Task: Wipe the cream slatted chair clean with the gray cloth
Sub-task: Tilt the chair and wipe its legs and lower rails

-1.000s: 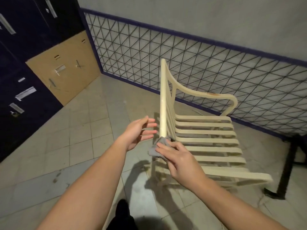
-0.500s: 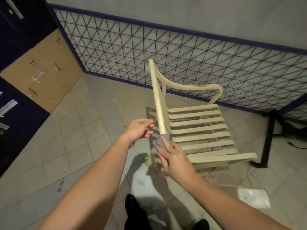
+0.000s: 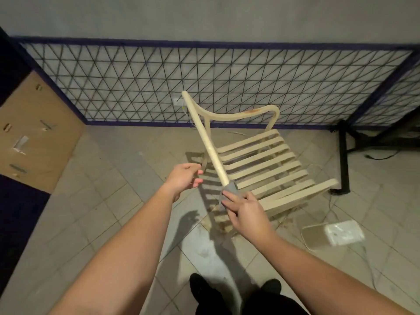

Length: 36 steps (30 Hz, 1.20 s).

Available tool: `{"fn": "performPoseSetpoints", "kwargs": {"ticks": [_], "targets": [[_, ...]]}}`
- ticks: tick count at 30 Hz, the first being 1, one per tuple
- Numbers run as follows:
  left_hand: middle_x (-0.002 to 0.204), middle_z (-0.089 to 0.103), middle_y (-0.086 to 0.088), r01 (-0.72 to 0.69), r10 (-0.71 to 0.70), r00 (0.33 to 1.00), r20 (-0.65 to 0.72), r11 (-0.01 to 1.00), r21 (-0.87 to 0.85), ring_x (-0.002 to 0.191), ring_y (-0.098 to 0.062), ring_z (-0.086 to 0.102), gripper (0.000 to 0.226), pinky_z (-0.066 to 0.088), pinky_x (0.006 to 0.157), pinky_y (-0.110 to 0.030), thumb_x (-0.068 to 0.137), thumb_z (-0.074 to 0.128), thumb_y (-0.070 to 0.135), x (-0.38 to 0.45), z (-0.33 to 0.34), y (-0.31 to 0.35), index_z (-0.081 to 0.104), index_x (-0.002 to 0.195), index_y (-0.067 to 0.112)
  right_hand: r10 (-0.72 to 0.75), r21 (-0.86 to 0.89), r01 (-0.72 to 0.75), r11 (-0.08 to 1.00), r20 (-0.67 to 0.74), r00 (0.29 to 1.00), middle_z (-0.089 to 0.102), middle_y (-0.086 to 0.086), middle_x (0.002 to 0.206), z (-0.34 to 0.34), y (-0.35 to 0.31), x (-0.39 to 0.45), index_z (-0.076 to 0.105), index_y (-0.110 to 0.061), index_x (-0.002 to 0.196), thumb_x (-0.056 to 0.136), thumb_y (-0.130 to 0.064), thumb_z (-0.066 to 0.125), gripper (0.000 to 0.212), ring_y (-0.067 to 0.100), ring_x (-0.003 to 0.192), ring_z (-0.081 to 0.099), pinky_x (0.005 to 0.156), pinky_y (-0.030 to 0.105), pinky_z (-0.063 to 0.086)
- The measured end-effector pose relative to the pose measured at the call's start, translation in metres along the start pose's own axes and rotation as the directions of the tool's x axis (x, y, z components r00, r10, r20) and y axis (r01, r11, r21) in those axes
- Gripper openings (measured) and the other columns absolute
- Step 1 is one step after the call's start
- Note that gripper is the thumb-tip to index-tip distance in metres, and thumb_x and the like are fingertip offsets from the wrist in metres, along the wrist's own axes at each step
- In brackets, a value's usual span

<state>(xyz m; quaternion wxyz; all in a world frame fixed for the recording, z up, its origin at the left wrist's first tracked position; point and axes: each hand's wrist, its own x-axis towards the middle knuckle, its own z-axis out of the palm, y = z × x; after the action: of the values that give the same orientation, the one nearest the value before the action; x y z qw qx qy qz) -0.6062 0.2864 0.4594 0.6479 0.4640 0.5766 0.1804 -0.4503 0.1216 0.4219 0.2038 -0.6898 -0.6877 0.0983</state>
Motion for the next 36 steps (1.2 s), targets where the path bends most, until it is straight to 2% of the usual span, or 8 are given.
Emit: {"fn": "performPoseSetpoints", "kwargs": {"ticks": [5,8,12,15,21,26,32,36], "targets": [[0.100,0.067,-0.003,0.013,-0.012,1.000,-0.016,1.000,0.011,0.081,-0.021,0.066,0.019,0.057,0.078,-0.028,0.105,0.049,0.017,-0.003,0.001,0.004,0.065,0.095,0.017,0.209,0.393,-0.208,0.896,0.041,0.977,0.072,-0.026,0.099,-0.034,0.019,-0.007,0.080,-0.031,0.097,0.082,-0.015,0.078,0.022,0.000,0.090,0.066,0.085,0.031,0.056],[0.100,0.066,-0.004,0.015,-0.015,0.999,-0.030,1.000,0.021,0.084,-0.024,0.066,0.021,0.057,0.079,-0.031,0.105,0.050,0.017,-0.002,0.001,0.002,0.067,0.093,0.018,0.317,0.496,-0.243,0.834,-0.069,0.946,0.066,-0.020,0.115,-0.054,0.021,0.030,0.068,-0.028,0.124,0.083,-0.017,0.077,0.044,-0.006,0.104,0.060,0.099,0.021,0.049],[0.099,0.066,-0.002,-0.004,0.004,0.996,-0.085,1.000,0.004,0.083,-0.023,0.065,0.020,0.055,0.079,-0.034,0.104,0.051,0.019,0.000,0.002,0.001,0.068,0.093,0.017,0.236,0.369,-0.252,0.895,0.088,0.968,0.051,-0.003,0.138,-0.039,0.019,0.086,0.056,-0.018,0.140,0.088,-0.023,0.072,0.055,0.009,0.125,0.048,0.106,0.013,0.026],[0.102,0.067,0.003,-0.048,0.053,0.994,-0.098,0.998,0.049,0.090,-0.020,0.061,0.019,0.052,0.082,-0.033,0.104,0.050,0.021,0.006,0.003,0.002,0.069,0.107,0.019,0.134,0.306,-0.175,0.936,0.152,0.979,0.059,-0.007,0.137,-0.007,0.020,0.074,0.059,-0.024,0.136,0.095,-0.025,0.061,0.042,0.011,0.125,0.055,0.110,0.020,0.035],[0.095,0.056,0.001,0.016,-0.019,1.000,-0.017,0.987,-0.158,0.080,-0.017,0.052,0.020,0.047,0.072,-0.026,0.107,0.038,0.011,0.041,-0.003,0.021,0.057,0.102,0.018,0.190,0.311,-0.222,0.924,0.131,0.973,0.063,-0.039,0.104,-0.036,0.015,0.035,0.066,-0.043,0.125,0.095,-0.028,0.064,0.033,-0.015,0.082,0.062,0.070,0.002,0.042],[0.121,0.063,-0.008,0.105,-0.070,0.989,0.130,0.952,-0.288,0.116,-0.029,0.062,0.029,0.053,0.098,-0.037,0.106,0.035,0.009,0.081,-0.003,0.042,0.051,0.130,0.012,0.273,0.379,-0.224,0.898,-0.079,0.959,0.067,-0.036,0.100,-0.050,0.005,0.091,0.065,-0.060,0.107,0.095,-0.023,0.064,0.039,-0.007,0.089,0.067,0.076,0.012,0.050],[0.121,0.065,-0.017,0.174,-0.109,0.968,0.224,0.938,-0.298,0.104,-0.034,0.068,0.030,0.058,0.083,-0.036,0.105,0.042,0.012,0.099,-0.016,0.057,0.054,0.132,0.006,0.103,-0.002,-0.103,0.995,0.031,0.994,0.063,-0.007,0.134,0.018,-0.016,0.085,0.071,-0.018,0.118,0.091,-0.012,0.067,0.028,0.028,0.129,0.056,0.093,0.044,0.056],[0.127,0.064,-0.019,0.215,-0.136,0.955,0.262,0.929,-0.300,0.107,-0.035,0.068,0.036,0.058,0.079,-0.036,0.105,0.040,0.013,0.102,-0.022,0.060,0.047,0.139,0.004,0.048,0.034,-0.048,0.998,0.002,0.999,0.070,-0.003,0.121,-0.007,-0.008,0.057,0.073,-0.015,0.118,0.078,0.003,0.075,0.044,0.020,0.121,0.062,0.099,0.037,0.054]]}}
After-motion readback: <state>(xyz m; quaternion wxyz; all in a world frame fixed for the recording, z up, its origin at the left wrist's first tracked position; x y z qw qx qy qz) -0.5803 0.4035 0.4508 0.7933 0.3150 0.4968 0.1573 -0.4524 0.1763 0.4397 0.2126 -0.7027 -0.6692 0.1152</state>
